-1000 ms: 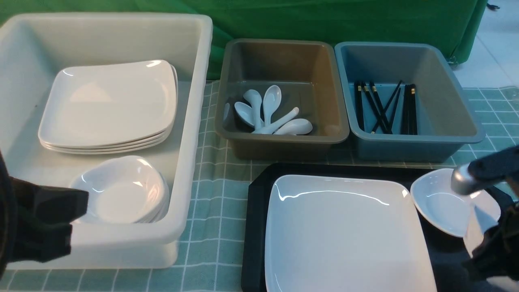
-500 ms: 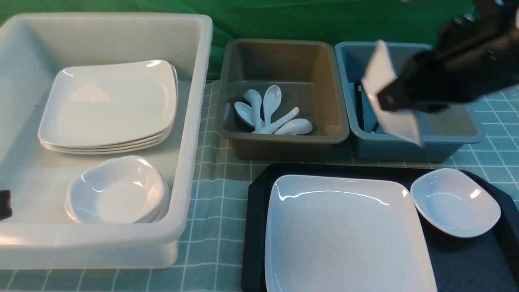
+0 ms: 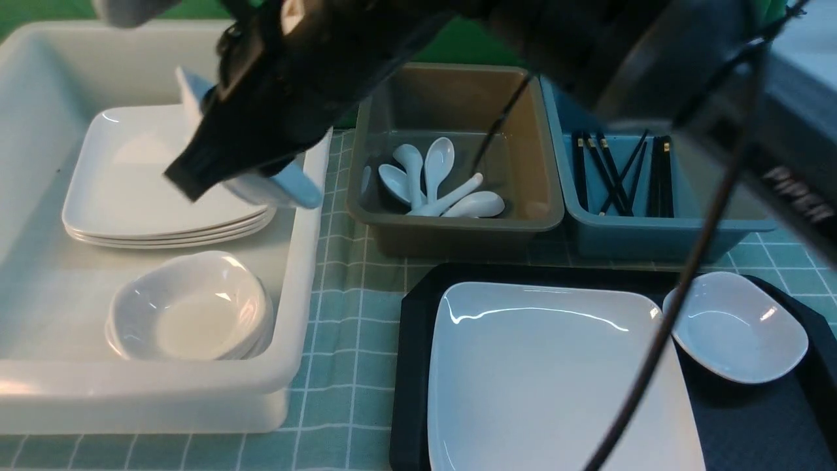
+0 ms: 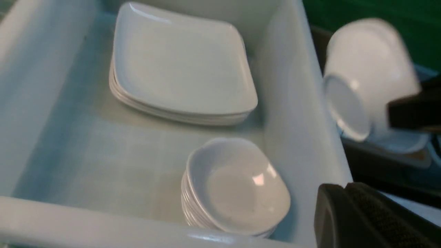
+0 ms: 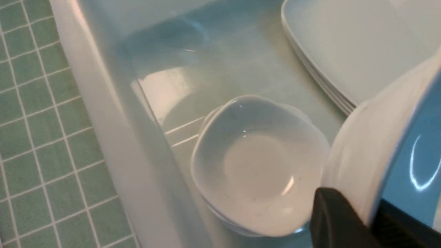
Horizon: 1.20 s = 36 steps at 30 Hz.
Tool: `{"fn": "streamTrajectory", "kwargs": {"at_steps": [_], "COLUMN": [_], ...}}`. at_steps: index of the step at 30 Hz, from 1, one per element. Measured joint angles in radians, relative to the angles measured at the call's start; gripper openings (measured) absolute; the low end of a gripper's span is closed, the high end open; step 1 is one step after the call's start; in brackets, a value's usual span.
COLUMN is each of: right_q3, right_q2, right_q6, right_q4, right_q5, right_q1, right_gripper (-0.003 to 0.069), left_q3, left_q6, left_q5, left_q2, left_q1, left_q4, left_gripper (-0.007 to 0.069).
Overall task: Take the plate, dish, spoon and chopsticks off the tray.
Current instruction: Use the right arm to put the small plate into the large storage box on the left, then use the right arm to grab a small plate from the dinner plate
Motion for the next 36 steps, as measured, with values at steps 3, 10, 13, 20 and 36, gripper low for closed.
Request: {"fn": "streamTrajectory", "kwargs": {"at_steps": [3, 10, 13, 20, 36], "right_q3": [-0.015, -0.021, -0.022, -0.023, 0.149], "right_q2": [0.041, 0.128, 0.167, 0.207, -0.192], "right_q6": [-0.007, -0.05, -0.052, -0.051, 0.231], "right_q4": [0.0, -0.003, -0.004, -0.032, -0.503], "right_q5": [-0.009, -0.038, -0.07, -0.077, 0.191], "right_q1": [0.021, 0.072, 0.077, 0.082, -0.007], "right_gripper": [0.0057, 0.0057, 0.0065, 0.0364, 0.0143], "left_q3": [-0.002, -0.002, -0.002, -0.002, -0.002], "left_q6": [-0.025, -0.033, -0.032, -0.009, 0.075], "left_q5": [0.031, 0.075, 0.076, 0.094, 0.104], "left_q2": [-0.061, -0.129, -0.13, -0.13, -0.129], "left_q1": [0.0, 0.0, 0.0, 0.0, 0.001], "left_q4": [0.055, 0.108, 0.112, 0.115, 0.077], "left_gripper": [0.001, 0.001, 0.001, 0.001, 0.001]}}
